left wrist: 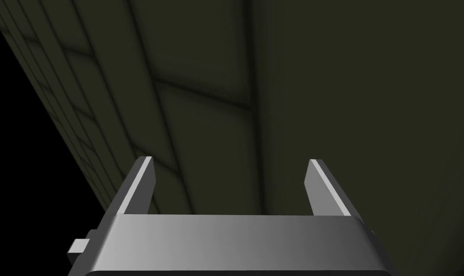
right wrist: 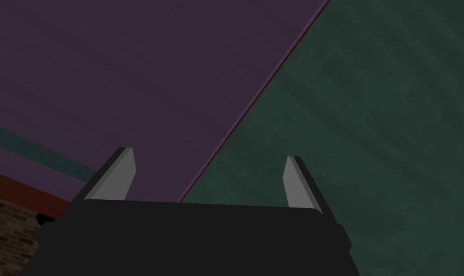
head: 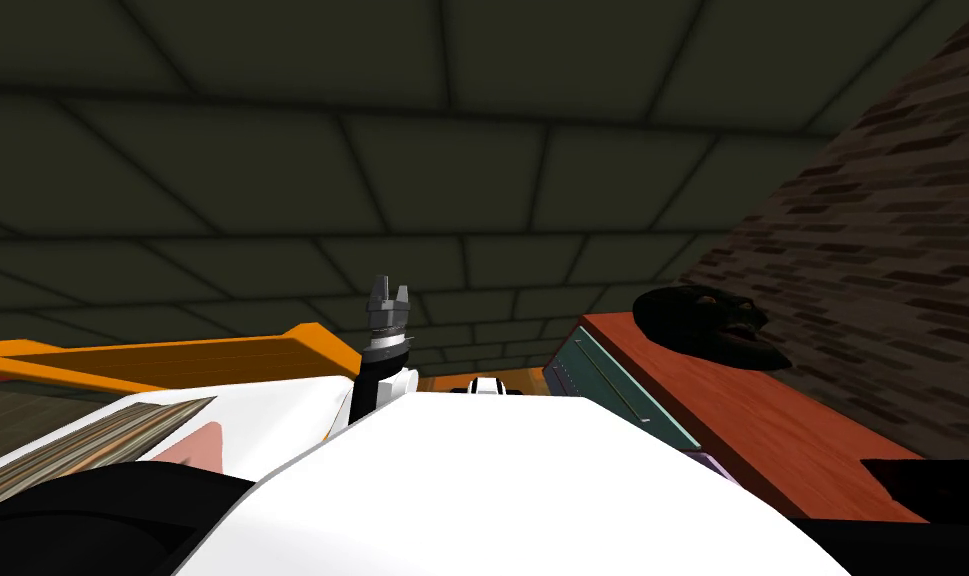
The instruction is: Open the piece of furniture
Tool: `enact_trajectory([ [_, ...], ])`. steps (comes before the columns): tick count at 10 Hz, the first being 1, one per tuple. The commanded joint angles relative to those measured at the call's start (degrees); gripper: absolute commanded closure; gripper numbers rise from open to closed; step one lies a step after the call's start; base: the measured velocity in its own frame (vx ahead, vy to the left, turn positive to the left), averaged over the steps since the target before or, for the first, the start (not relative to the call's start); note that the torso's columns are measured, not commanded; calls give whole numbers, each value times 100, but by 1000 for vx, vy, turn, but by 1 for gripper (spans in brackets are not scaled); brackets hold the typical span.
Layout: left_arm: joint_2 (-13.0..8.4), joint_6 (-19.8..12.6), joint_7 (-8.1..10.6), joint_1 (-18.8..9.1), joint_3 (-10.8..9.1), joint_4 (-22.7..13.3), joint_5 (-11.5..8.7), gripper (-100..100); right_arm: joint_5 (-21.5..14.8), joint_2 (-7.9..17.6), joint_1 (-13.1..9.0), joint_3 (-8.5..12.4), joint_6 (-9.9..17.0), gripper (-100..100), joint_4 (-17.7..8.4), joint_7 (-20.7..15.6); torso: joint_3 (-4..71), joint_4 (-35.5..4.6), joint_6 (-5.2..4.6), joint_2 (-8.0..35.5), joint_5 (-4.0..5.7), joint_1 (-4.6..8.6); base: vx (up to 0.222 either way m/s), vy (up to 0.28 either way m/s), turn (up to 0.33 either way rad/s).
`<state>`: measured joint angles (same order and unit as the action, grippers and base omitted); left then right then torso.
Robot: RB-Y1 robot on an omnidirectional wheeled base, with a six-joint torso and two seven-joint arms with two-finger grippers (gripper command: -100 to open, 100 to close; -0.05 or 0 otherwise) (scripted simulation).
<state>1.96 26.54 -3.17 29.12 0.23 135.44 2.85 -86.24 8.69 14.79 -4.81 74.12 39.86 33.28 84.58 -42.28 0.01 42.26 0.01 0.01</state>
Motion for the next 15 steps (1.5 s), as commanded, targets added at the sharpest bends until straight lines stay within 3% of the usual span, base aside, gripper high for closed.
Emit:
enact_trajectory([
  [1, 0, 0, 0, 0, 0, 0, 0, 0, -269, -25, -57, -12, 430, -100, -478, 119, 5, 2, 0, -9, 0, 0, 92, -12, 94],
  [2, 0, 0, 0, 0, 0, 0, 0, 0, -269, -25, -57, -12, 524, -100, -481, 119, 6, 3, -1, -8, 0, 0, 77, -14, 18],
  [4, 0, 0, 0, 0, 0, 0, 0, 0, -457, -71, -102, -20, 869, -100, -853, 225, 0, 0, 0, 1, -1, -2, 99, -12, 60],
  [5, 0, 0, 0, 1, 0, 0, 0, 0, -457, -71, -102, -20, 916, -100, -878, 225, 1, 1, 0, -3, 0, -1, 80, -19, 33],
  [8, 0, 0, 0, 0, 0, 0, 0, 0, -637, -191, -152, -24, 1350, -100, -1336, 344, -3, -1, 0, 4, 0, 3, 77, -27, 53],
  [13, 0, 0, 0, 0, 0, 0, 0, 0, -747, -440, -190, -21, 1690, -100, -1719, 440, 2, 1, -1, -4, 0, 1, 64, -29, 29],
  [15, 0, 0, 0, 0, 0, 0, 0, 0, -653, -245, -183, -10, 1512, -100, -1669, 431, -7, -3, -1, 13, -2, -7, 18, 4, 21],
])
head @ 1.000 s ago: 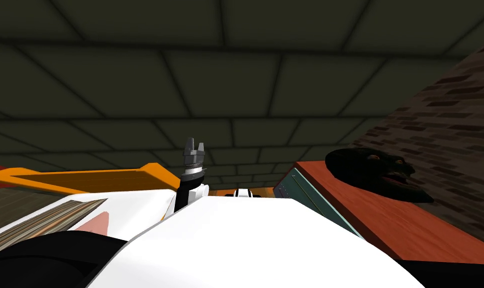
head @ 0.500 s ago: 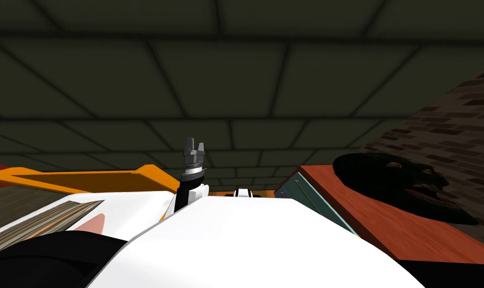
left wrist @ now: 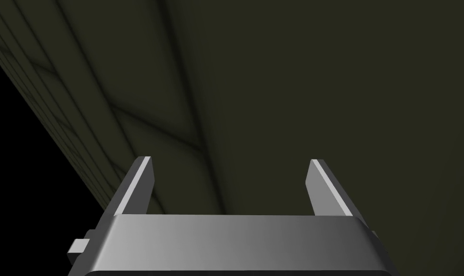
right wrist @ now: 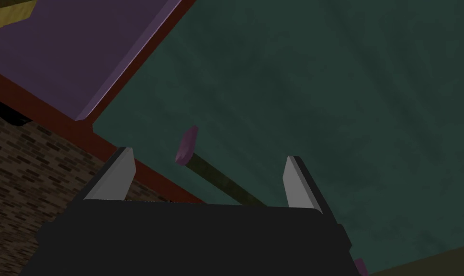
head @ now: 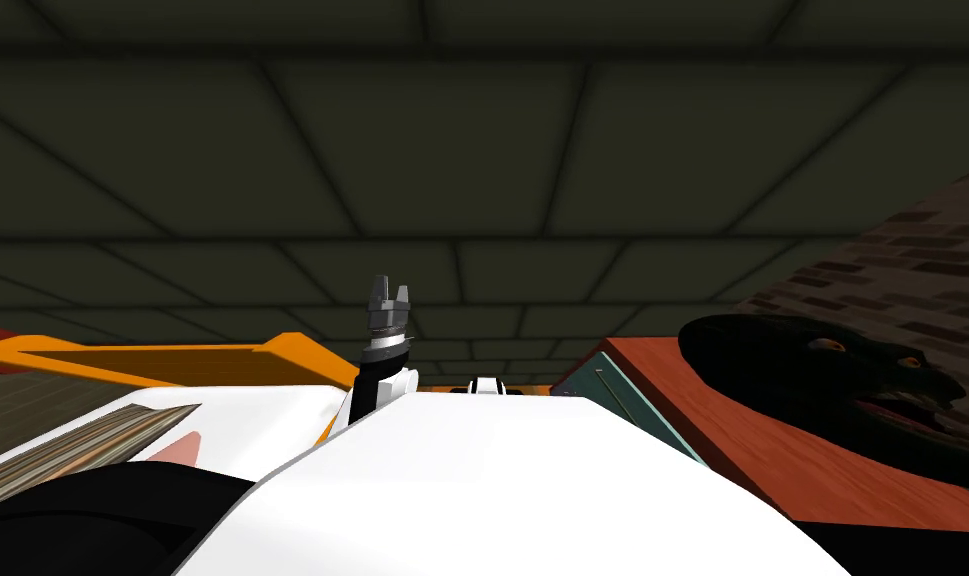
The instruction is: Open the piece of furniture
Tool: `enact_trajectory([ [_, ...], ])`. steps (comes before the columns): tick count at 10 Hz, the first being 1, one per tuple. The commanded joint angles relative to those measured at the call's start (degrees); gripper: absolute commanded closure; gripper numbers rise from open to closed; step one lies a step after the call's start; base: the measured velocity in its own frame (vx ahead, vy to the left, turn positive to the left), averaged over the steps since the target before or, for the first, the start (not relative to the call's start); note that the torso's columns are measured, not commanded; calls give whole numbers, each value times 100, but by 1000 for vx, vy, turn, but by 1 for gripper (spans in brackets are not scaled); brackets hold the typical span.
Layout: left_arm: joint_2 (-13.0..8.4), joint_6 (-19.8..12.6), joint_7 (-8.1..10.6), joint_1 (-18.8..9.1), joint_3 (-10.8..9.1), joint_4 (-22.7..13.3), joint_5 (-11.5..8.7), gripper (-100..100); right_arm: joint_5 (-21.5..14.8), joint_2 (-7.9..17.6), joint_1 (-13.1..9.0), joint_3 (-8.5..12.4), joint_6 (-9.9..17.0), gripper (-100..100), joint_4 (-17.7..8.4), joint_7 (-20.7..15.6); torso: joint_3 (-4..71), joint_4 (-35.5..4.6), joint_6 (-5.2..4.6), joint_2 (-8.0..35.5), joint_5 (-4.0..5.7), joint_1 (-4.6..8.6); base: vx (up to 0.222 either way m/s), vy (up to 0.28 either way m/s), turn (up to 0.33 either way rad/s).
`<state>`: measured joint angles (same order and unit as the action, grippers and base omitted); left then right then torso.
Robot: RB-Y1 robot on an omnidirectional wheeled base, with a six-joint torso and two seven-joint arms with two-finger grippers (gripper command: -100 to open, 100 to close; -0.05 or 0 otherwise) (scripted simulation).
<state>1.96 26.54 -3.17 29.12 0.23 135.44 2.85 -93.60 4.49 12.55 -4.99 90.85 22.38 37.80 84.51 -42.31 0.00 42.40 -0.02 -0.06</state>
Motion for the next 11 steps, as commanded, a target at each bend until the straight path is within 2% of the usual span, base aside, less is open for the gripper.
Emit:
enact_trajectory([
  [1, 0, 0, 0, 0, 0, 0, 0, 0, 82, 175, 41, 8, -161, -100, 104, -20, -3, -2, 0, 4, -2, -6, 5, 30, 16],
  [3, 1, 0, 0, -1, 1, 0, 0, 0, 219, 466, 110, 21, -429, -100, 209, -54, 3, 1, 0, -6, -1, -1, -5, 49, 37],
  [4, 1, 0, 0, -1, 1, 0, 0, 0, 219, 466, 110, 21, -429, -100, 209, -54, 5, 2, 1, -10, 1, 0, -2, 37, 13],
  [5, 0, 0, 0, 0, 0, 0, 0, 0, 273, 582, 137, 26, -536, -100, 261, -67, 7, 3, -1, -12, 3, 8, 4, 28, 20],
  [8, 0, 0, 0, 0, 0, 0, 0, 0, 269, 577, 162, 24, -533, -100, 315, -110, 7, 3, 0, -12, 4, 12, 1, 6, 3],
  [9, 0, 0, 0, 0, 0, 0, 0, 0, 191, 407, 96, 18, -375, 100, 182, -47, 6, 2, 0, -11, 3, 9, -2, -30, -35],
  [11, 0, 0, 0, 0, 0, 0, 0, 0, 82, 175, 41, 8, -161, 100, 78, -20, -10, -2, 16, -18, 43, 42, -11, -54, -55],
])
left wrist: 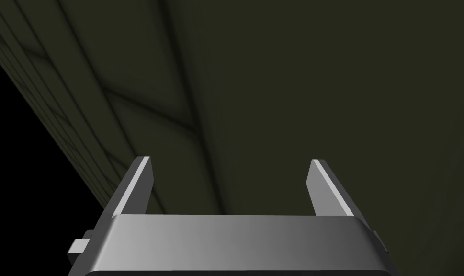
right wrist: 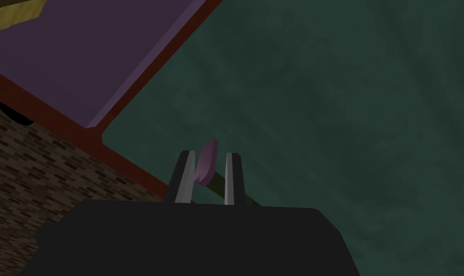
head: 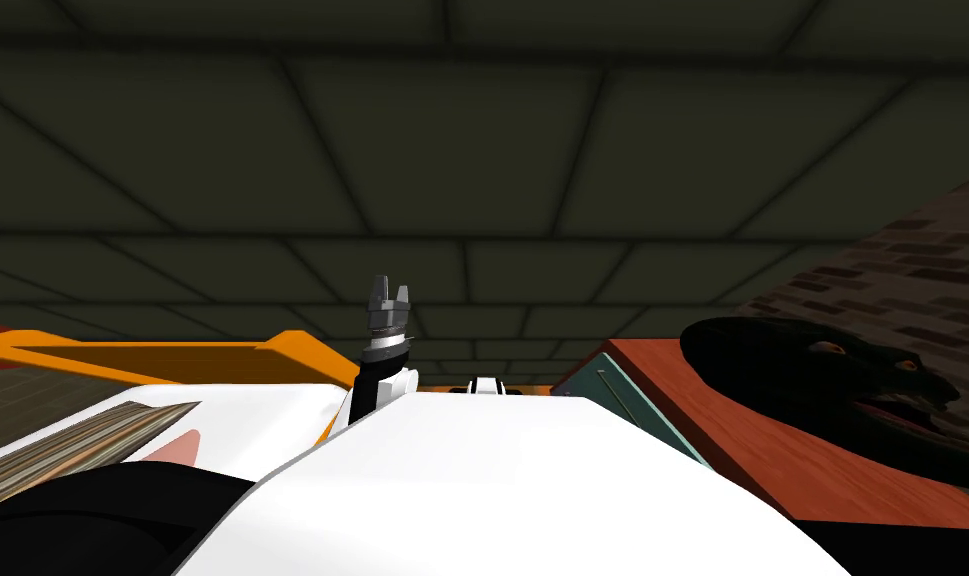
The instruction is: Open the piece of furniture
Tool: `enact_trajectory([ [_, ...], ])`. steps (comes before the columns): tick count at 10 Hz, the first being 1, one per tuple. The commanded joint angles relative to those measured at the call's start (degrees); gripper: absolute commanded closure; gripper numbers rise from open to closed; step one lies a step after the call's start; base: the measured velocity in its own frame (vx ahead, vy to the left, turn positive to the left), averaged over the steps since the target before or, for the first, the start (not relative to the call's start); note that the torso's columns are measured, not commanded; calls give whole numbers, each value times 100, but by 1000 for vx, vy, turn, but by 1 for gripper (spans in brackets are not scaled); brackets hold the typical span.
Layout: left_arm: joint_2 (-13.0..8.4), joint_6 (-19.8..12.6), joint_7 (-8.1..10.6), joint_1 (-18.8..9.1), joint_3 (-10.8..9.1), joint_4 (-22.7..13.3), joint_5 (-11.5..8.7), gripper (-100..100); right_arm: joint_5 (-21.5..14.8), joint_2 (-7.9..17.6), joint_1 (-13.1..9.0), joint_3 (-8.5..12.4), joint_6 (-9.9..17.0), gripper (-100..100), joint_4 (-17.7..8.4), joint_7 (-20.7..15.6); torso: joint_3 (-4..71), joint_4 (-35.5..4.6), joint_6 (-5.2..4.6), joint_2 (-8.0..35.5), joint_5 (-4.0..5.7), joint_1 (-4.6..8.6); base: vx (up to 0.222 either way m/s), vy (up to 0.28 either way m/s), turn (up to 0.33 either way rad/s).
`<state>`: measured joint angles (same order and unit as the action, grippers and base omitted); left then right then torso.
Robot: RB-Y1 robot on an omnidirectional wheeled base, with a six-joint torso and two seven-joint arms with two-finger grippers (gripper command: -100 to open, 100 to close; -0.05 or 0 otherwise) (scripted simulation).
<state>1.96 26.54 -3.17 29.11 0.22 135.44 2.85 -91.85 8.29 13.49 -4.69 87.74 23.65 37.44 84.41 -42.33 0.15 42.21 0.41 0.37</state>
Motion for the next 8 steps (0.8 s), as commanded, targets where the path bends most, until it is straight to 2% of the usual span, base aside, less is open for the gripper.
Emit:
enact_trajectory([
  [1, 0, 0, 0, 0, 0, 0, 0, 0, -93, -206, -53, -22, 150, 100, -49, 15, 4, -1, 2, -3, -6, 3, -2, -30, -3],
  [2, 0, 0, 0, 0, 0, 0, 0, 0, -148, -322, -80, -28, 257, 100, -101, 29, 4, 0, 5, -9, -2, -1, 0, -30, -18],
  [3, 0, 0, 0, 0, 0, 0, 0, 0, -109, -238, -93, -2, 244, 100, -165, 36, 3, 2, 3, -12, 6, 5, -1, -10, -7],
  [4, 0, 0, 0, 0, 0, 0, 0, 0, -76, -68, 62, 11, 84, 100, -22, 85, 3, 3, -5, -4, -4, 1, 31, 139, 32],
  [5, 1, 0, 0, 0, 2, 0, 0, 0, -64, -10, 117, 14, 21, 100, 38, 90, 3, 5, -10, -6, -9, -42, 61, 219, 1],
  [8, 1, 0, 0, 0, 1, 0, 0, 0, -52, 48, 172, 17, -43, 100, 97, 95, 10, -2, 1, 9, -26, 8, 8, 92, 4],
])
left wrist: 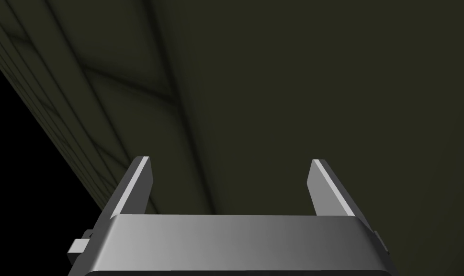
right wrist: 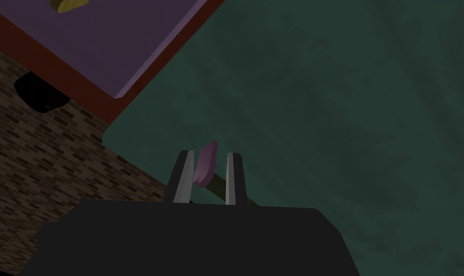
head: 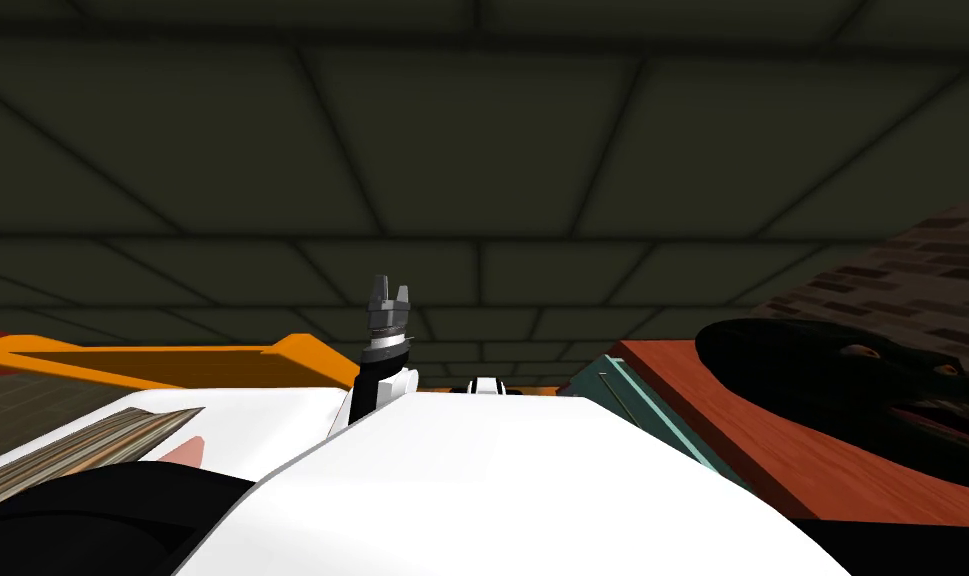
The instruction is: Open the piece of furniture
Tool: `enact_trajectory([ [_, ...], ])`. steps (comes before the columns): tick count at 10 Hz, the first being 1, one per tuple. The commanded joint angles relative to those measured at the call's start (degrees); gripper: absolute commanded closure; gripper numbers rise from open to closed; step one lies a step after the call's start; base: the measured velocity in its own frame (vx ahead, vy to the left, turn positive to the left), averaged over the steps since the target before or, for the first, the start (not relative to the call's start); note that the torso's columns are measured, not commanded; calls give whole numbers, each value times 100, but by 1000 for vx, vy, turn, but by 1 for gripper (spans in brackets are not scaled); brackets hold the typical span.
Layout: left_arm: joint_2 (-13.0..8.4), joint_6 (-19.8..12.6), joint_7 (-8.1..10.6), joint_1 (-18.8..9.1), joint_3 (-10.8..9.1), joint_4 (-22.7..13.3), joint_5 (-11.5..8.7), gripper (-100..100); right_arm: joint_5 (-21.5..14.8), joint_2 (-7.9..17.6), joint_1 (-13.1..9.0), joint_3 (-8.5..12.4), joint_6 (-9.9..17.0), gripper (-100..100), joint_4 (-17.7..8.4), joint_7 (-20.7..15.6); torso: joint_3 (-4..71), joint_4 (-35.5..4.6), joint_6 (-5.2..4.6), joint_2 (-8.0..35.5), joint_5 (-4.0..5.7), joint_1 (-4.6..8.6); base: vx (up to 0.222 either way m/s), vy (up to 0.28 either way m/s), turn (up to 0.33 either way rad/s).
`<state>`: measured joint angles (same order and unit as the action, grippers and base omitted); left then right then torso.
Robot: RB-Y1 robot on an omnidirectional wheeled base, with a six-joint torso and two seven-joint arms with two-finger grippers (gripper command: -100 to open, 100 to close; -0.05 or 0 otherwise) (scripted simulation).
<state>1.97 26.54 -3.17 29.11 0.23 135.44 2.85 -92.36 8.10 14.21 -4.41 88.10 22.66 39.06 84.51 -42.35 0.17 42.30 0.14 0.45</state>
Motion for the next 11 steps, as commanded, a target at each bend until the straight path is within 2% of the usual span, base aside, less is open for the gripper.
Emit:
enact_trajectory([
  [1, 0, 0, 0, 0, 0, 0, 0, 0, 24, 182, 209, -5, -205, 100, 315, -55, 2, 1, -2, -4, -2, -7, 22, 113, 31],
  [3, 1, 0, 0, 0, 1, 0, 0, 0, 36, 240, 264, -2, -269, 100, 374, -50, 4, 5, -4, -17, 3, -53, 29, 144, -3],
  [5, -2, 2, 2, 4, 6, -1, 1, 0, 61, 355, 374, 4, -396, 100, 492, -39, 12, 4, 2, -19, -5, -33, 21, 108, 12],
  [6, -2, 2, 2, 5, 8, -1, 2, 0, 63, 321, 337, 14, -339, 100, 380, -1, 13, 4, 2, -19, -9, -42, 7, 54, -13],
  [10, -5, 6, 4, 10, 18, -3, 4, 0, 31, 348, 472, 2, -384, 100, 482, 45, 9, 5, -5, -17, -5, -69, 16, 168, -2],
  [11, -5, 6, 4, 10, 18, -3, 4, 0, 330, 602, 394, -257, -398, -100, 514, -82, 11, 5, -2, -18, -10, -57, -69, 141, 168],
])
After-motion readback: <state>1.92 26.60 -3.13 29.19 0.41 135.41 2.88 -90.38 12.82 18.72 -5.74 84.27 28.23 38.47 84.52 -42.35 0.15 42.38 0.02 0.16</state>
